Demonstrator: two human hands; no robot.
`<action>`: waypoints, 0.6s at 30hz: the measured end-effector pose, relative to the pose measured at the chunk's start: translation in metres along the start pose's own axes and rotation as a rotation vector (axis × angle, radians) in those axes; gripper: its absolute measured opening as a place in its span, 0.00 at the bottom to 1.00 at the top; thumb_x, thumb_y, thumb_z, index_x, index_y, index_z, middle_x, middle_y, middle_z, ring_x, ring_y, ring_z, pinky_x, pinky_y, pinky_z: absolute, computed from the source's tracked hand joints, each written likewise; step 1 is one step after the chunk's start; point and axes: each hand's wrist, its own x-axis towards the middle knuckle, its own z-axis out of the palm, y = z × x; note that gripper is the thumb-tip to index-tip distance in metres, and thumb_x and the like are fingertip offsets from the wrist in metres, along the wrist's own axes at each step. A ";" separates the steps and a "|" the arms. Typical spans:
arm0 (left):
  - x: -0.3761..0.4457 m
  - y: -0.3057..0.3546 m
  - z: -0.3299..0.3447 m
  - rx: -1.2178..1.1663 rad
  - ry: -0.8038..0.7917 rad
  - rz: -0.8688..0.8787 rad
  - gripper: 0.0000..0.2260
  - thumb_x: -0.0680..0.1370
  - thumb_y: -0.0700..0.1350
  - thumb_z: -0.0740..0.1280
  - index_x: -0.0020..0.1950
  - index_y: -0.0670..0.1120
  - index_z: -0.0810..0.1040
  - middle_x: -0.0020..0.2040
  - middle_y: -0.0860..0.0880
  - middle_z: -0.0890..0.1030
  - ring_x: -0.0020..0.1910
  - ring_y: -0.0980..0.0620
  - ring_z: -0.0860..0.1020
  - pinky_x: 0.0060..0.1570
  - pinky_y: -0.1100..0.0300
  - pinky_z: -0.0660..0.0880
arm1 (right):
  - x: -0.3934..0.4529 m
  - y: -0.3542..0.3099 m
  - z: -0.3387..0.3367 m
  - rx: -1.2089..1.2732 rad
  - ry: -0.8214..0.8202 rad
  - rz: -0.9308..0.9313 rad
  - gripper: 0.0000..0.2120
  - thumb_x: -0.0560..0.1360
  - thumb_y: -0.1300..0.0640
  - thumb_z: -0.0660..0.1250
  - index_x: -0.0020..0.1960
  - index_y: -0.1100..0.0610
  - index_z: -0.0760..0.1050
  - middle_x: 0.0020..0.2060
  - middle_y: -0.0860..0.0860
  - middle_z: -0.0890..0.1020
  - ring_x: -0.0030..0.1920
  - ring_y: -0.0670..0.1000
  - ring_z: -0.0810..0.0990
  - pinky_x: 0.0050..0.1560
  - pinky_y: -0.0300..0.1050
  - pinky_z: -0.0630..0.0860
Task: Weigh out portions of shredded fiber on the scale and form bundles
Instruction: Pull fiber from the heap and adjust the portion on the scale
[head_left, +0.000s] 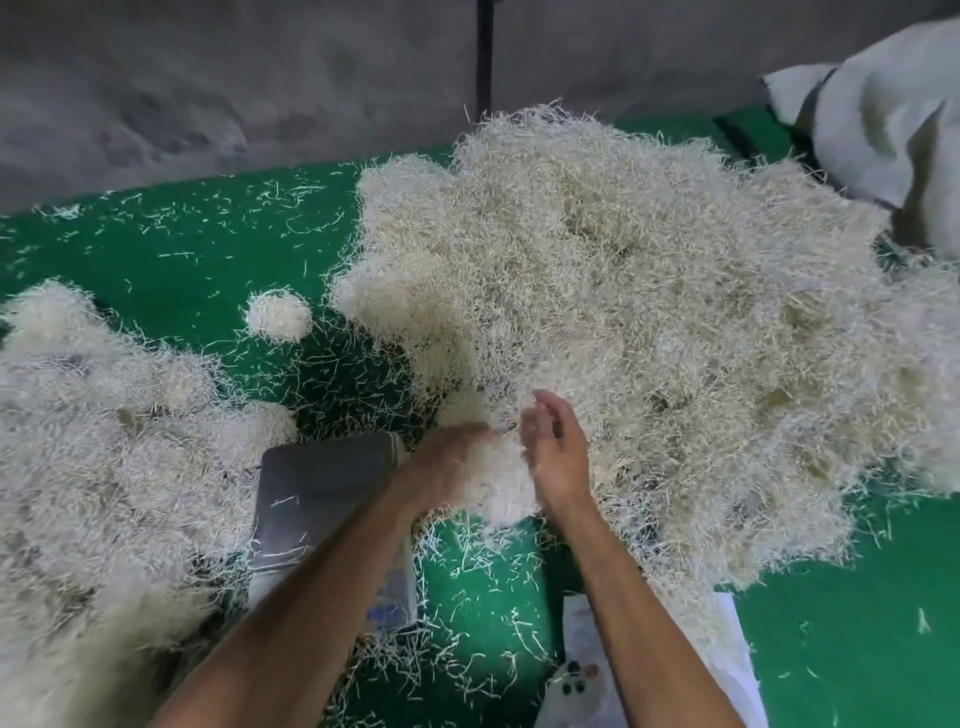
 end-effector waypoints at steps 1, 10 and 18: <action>-0.004 0.004 -0.014 0.024 0.021 0.007 0.13 0.82 0.40 0.65 0.66 0.49 0.76 0.67 0.43 0.75 0.58 0.44 0.79 0.50 0.54 0.82 | 0.002 0.004 -0.008 -0.154 -0.035 -0.029 0.19 0.85 0.49 0.59 0.75 0.50 0.69 0.62 0.54 0.79 0.54 0.49 0.80 0.54 0.51 0.82; -0.036 0.036 -0.048 -0.466 0.199 0.048 0.18 0.77 0.38 0.73 0.65 0.46 0.75 0.50 0.47 0.83 0.57 0.49 0.82 0.47 0.64 0.81 | -0.040 -0.020 0.009 -0.514 -0.131 -0.451 0.24 0.82 0.40 0.56 0.73 0.50 0.68 0.68 0.48 0.76 0.60 0.50 0.80 0.61 0.49 0.79; -0.090 0.070 -0.046 -0.054 0.060 0.027 0.24 0.79 0.50 0.70 0.72 0.41 0.74 0.69 0.39 0.76 0.66 0.41 0.76 0.65 0.54 0.74 | -0.061 -0.052 0.006 -0.552 -0.040 -0.438 0.23 0.80 0.59 0.67 0.74 0.54 0.70 0.71 0.49 0.71 0.53 0.45 0.80 0.57 0.48 0.83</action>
